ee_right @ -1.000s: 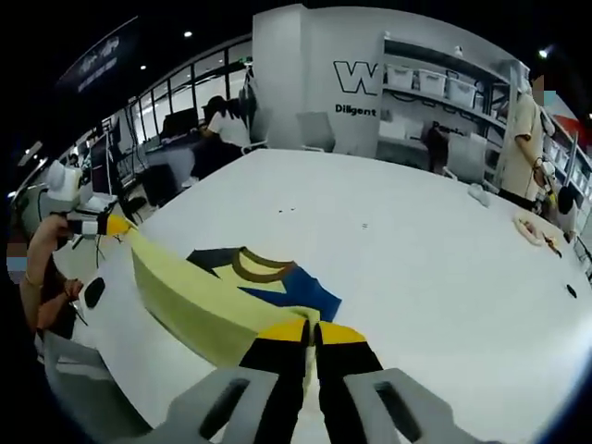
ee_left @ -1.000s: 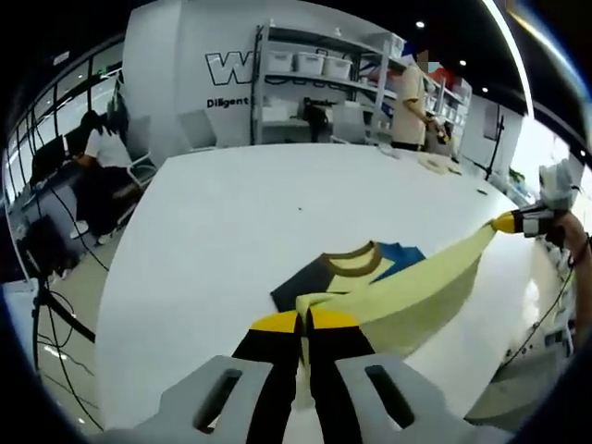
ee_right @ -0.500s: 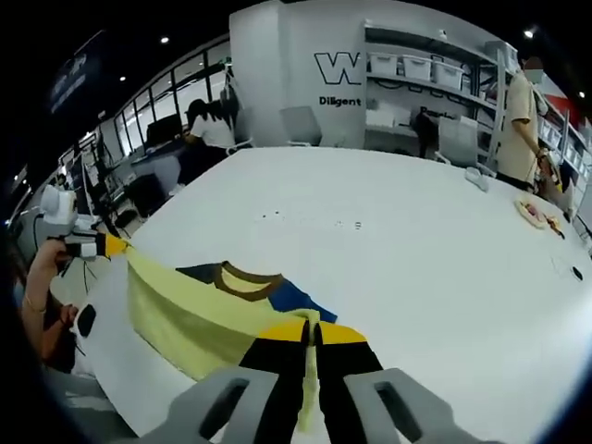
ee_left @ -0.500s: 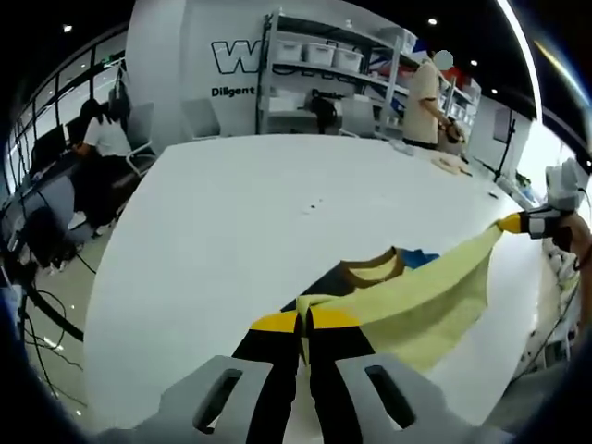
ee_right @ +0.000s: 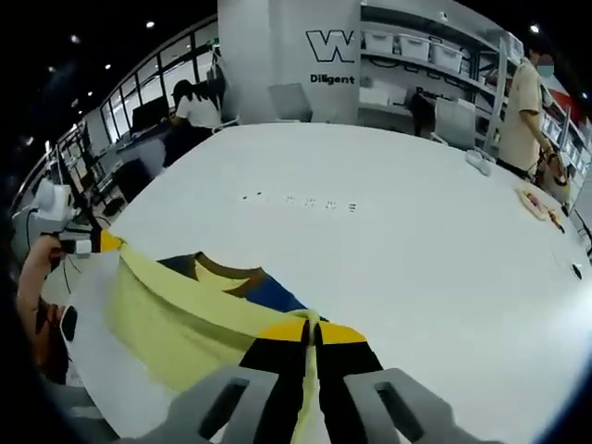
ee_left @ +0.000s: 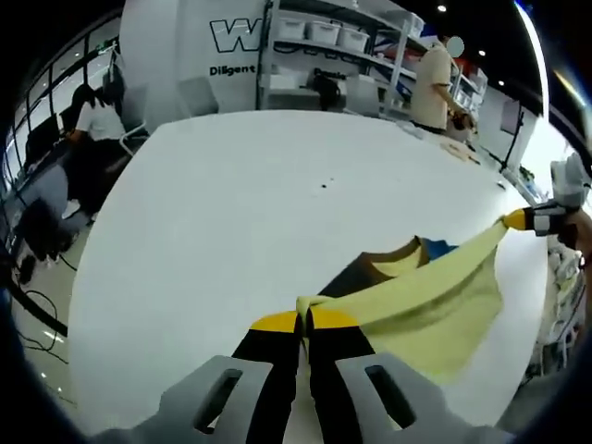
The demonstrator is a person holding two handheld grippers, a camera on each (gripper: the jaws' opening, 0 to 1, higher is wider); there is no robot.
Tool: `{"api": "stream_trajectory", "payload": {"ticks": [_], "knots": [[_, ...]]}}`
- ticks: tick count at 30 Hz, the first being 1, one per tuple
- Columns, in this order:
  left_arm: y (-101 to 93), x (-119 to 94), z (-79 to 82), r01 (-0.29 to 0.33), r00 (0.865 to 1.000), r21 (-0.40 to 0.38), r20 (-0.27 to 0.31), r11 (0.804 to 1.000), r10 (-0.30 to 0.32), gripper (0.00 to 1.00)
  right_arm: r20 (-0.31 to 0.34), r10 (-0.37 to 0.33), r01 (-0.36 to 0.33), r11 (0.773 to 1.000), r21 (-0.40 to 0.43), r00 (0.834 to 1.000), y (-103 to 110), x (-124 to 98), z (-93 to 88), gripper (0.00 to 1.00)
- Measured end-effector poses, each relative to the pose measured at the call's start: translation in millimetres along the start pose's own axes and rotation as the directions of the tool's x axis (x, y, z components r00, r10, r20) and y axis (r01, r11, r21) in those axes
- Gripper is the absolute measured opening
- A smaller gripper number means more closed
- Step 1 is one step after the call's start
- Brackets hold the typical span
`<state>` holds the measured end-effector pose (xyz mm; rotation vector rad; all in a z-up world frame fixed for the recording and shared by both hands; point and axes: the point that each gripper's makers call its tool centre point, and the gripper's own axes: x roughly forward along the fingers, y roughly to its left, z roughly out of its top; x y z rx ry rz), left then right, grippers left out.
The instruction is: Fold the garment on the visible template until the final outline fits inside the template.
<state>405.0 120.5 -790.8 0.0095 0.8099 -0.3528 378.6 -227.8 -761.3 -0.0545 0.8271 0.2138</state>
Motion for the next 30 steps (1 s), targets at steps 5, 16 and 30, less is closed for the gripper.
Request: {"api": "stream_trajectory", "payload": {"ticks": [5, 16, 30], "knots": [[4.3, 15.1, -7.4, 0.004, 0.999, -0.015, -0.033, 1.0, -0.004, 0.02, -0.029, -0.013, 0.012, 1.0, -0.011, 1.0, -2.8, 17.6, -3.2, 0.0], [9.1, 38.3, -17.0, -0.012, 0.998, -0.058, -0.057, 0.998, 0.009, 0.02, -0.071, -0.009, 0.009, 1.0, 0.009, 0.997, -12.9, 48.1, -19.3, 0.0], [12.6, 53.7, -33.2, -0.014, 0.998, -0.067, -0.061, 0.998, 0.01, 0.02, -0.043, 0.067, -0.061, 0.992, 0.113, 0.997, -17.6, 76.4, -41.9, 0.0]]}}
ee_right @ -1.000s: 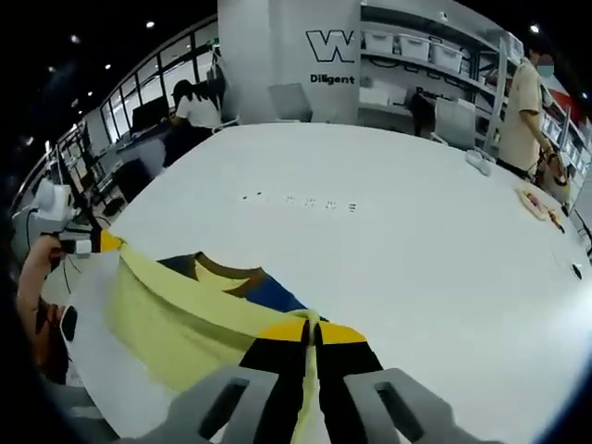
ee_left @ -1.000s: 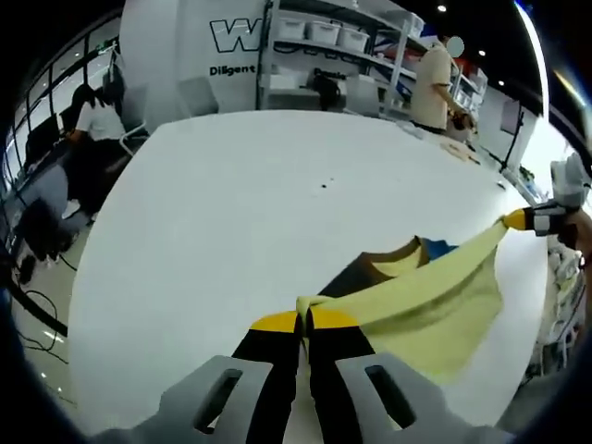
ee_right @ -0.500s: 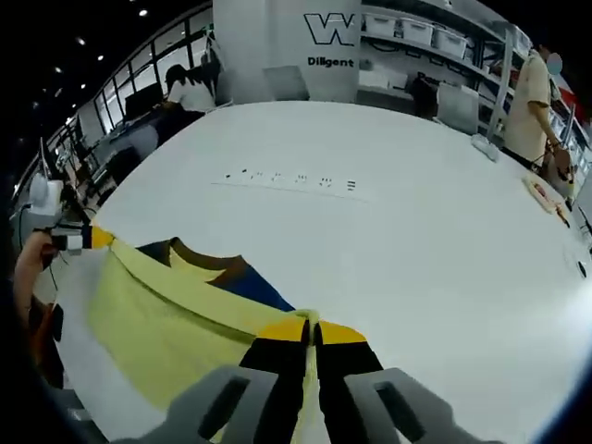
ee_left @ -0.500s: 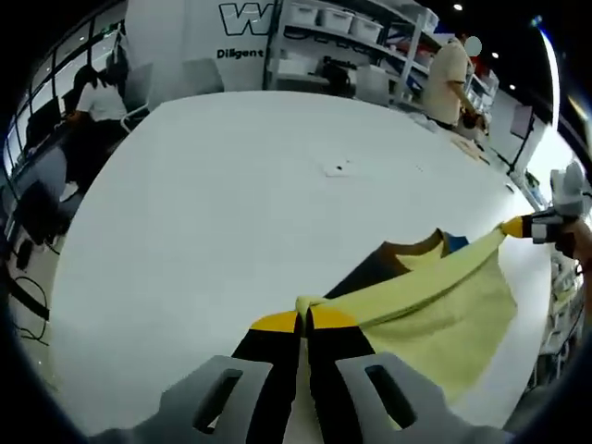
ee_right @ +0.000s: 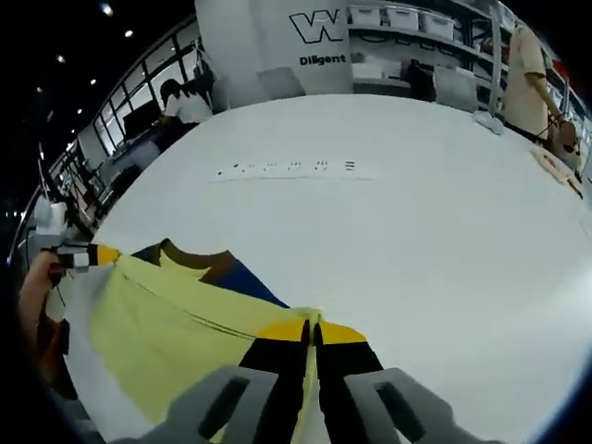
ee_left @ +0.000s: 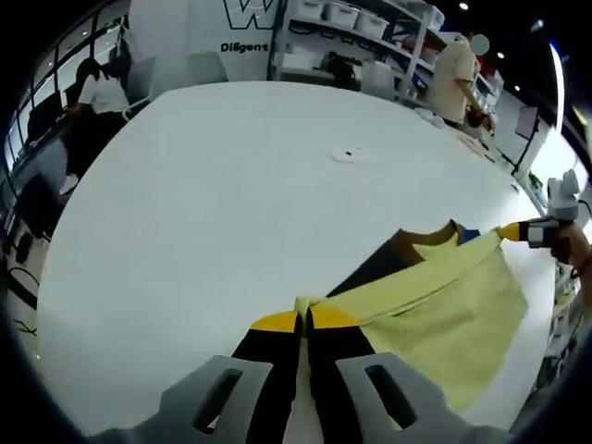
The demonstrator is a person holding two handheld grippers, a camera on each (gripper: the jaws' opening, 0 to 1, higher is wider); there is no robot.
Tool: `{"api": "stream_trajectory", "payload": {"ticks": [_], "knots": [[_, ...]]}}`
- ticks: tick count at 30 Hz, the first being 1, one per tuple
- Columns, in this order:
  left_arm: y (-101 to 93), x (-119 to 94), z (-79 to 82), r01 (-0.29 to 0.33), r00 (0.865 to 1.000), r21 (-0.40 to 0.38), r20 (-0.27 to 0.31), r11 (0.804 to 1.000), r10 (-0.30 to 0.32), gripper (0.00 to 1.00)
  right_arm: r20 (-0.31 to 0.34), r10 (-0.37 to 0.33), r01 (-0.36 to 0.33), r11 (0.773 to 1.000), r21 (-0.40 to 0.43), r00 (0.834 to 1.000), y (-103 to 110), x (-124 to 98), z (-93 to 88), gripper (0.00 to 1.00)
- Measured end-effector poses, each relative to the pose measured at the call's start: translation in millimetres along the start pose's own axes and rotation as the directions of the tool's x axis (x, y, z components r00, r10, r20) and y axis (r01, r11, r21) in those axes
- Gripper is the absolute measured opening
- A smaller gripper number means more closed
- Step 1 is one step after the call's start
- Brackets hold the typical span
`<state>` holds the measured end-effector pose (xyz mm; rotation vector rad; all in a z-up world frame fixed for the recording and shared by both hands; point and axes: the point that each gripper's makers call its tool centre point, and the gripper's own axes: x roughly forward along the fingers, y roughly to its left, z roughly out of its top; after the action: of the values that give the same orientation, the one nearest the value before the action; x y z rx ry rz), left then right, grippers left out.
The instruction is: Fold the garment on the visible template until the final outline fits inside the template.
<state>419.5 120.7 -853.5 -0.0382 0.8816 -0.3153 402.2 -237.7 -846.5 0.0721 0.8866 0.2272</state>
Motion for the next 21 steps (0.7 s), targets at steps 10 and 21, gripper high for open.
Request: {"api": "stream_trajectory", "payload": {"ticks": [10, 21], "knots": [[-1.8, 1.3, 4.5, 0.004, 0.999, 0.105, 0.039, 0.994, -0.008, 0.04, 0.046, 0.022, -0.019, 0.999, -0.051, 0.999, 1.2, 4.0, -3.6, 0.02], [-8.2, -13.4, 12.6, 0.025, 0.991, 0.386, 0.113, 0.922, -0.074, 0.37, 0.104, 0.03, 0.01, 0.931, -0.364, 0.994, 1.4, -16.4, 1.0, 0.24]]}}
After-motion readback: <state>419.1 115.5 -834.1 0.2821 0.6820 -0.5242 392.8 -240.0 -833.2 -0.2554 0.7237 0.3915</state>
